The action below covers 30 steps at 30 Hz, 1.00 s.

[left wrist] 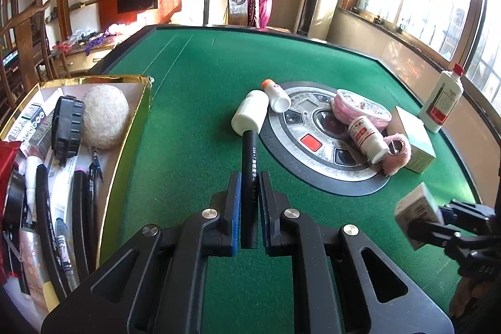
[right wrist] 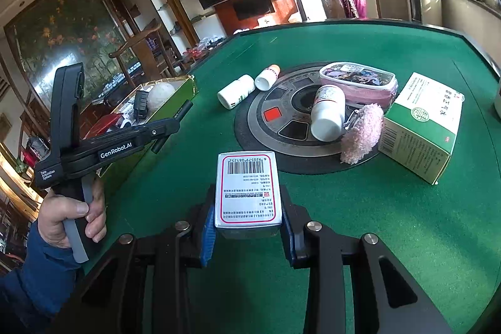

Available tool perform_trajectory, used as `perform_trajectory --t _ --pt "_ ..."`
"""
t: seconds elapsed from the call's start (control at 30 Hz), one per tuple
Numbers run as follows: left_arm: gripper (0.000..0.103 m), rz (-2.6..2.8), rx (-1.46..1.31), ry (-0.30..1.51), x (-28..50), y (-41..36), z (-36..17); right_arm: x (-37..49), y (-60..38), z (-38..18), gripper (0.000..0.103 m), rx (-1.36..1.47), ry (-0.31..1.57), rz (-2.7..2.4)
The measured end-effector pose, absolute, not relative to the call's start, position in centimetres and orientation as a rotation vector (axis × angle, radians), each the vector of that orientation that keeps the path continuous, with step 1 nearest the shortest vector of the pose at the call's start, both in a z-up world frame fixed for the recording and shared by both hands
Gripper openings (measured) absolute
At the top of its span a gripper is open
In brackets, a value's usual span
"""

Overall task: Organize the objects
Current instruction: 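Carry the black marker and white box over the tray with both tools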

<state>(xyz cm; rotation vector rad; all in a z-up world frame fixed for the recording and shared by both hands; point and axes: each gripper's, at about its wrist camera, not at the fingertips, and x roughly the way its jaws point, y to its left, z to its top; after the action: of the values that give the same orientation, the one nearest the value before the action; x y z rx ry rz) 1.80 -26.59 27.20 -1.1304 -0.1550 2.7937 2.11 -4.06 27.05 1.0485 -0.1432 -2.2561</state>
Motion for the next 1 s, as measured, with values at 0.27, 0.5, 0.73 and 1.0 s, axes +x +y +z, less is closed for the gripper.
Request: perform_trajectory --t 0.27,0.5,0.73,1.0 --pt "0.01 2.821 -1.077 -0.193 4.1 -27.5 27.8 3.2 -6.4 27.3 0.034 1.027 -0.153 -2.233" --pt "0.01 2.831 -1.055 -0.225 5.3 -28.4 28.1 4.1 -8.6 27.4 0.034 1.01 -0.139 -2.219" --pt "0.01 2.847 -1.011 -0.254 6.8 -29.4 29.1 4.2 -10.0 27.3 0.034 1.015 -0.152 -2.204" --pt "0.01 2.876 -0.957 -0.323 8.7 -32.0 30.7 4.4 -11.8 27.4 0.034 1.009 -0.16 -2.186"
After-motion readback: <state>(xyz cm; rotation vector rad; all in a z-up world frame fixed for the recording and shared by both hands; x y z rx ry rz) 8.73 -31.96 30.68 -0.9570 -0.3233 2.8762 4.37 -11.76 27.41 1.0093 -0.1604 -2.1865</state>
